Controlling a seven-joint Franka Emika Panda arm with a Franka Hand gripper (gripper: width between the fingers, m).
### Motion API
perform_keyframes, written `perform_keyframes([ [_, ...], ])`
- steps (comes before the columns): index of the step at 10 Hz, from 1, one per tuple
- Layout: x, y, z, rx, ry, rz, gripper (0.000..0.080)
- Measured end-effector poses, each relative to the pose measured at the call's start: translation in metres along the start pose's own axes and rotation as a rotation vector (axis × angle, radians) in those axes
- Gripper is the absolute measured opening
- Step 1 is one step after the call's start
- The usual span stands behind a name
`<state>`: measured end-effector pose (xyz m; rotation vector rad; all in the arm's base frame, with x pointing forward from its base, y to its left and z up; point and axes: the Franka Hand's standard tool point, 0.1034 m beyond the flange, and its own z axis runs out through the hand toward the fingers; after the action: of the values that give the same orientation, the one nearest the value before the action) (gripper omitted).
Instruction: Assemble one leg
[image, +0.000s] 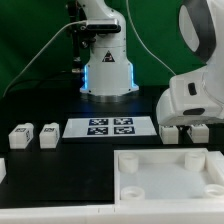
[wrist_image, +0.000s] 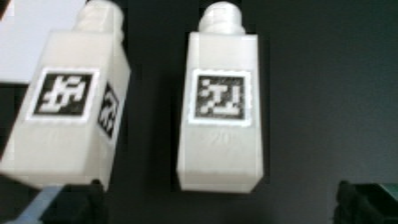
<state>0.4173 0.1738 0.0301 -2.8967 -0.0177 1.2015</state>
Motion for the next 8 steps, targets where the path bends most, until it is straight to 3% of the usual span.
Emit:
perform_keyframes([
  [4, -0.008, -0.008, 0.008, -0.023, -0.031, 0.031, 0.0649],
  [6, -0.007, -0.008, 0.015, 0.011, -0.053, 0.058, 0.0649],
  [8, -0.006, -0.006, 0.015, 0.016, -0.053, 0.064, 0.0649],
])
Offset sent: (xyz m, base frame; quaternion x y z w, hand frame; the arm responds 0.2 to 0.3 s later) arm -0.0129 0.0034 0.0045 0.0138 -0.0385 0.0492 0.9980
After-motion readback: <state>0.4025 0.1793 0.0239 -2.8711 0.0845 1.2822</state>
